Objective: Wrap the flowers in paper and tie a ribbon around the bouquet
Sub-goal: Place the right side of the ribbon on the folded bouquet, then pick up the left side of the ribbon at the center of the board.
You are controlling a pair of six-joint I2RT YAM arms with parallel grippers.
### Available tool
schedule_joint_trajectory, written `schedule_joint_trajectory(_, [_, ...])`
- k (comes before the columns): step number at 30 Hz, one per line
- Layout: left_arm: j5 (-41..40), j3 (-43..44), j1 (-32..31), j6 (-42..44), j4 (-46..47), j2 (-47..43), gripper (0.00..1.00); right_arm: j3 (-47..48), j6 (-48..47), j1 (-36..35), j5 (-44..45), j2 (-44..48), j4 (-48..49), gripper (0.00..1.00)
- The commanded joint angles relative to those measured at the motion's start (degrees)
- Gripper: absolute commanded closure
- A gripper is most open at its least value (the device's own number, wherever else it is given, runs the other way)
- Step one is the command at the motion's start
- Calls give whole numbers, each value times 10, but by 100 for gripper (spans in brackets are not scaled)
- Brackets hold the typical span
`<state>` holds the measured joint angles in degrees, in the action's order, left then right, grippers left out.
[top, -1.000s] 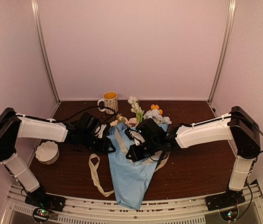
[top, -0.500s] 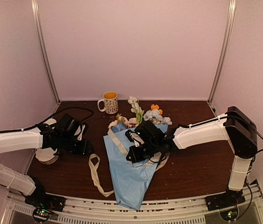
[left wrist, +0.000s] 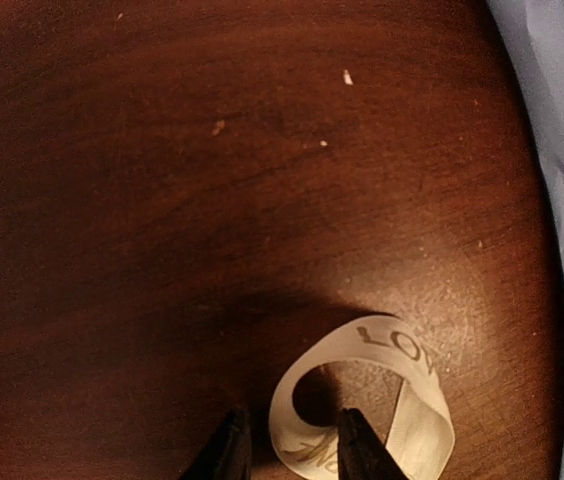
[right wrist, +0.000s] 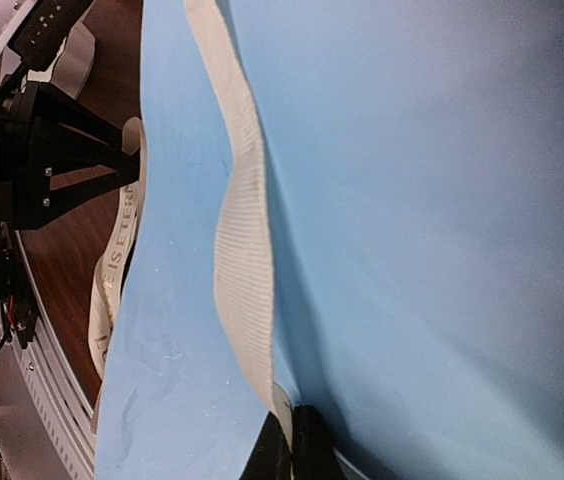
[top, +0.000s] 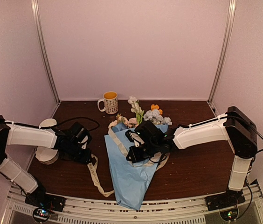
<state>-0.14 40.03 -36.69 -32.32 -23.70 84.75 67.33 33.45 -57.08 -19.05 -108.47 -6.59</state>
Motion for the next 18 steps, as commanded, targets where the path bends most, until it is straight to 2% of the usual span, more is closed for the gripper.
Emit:
schedule_joint_trajectory(1, [5, 12, 3, 16, 31, 3, 74, 15, 4, 3, 8, -4, 2, 100])
schedule_joint_trajectory(3, [9, 16, 3, 21, 29, 4, 95, 16, 4, 3, 9, -4, 0, 100])
schedule_joint_trajectory(4, [11, 17, 3, 22, 28, 2, 100, 16, 4, 3, 9, -5, -1, 100])
schedule_joint_trajectory(8, [1, 28, 3, 31, 10, -57, 100, 17, 6, 4, 10, -6, -3, 100])
schedule_joint_trajectory(12, [-1, 65, 2, 69, -20, -177, 100, 17, 8, 5, 9, -11, -5, 100])
schedule_joint_trajectory(18, [89, 119, -8, 121, -15, -312, 100, 18, 11, 7, 9, -18, -4, 100])
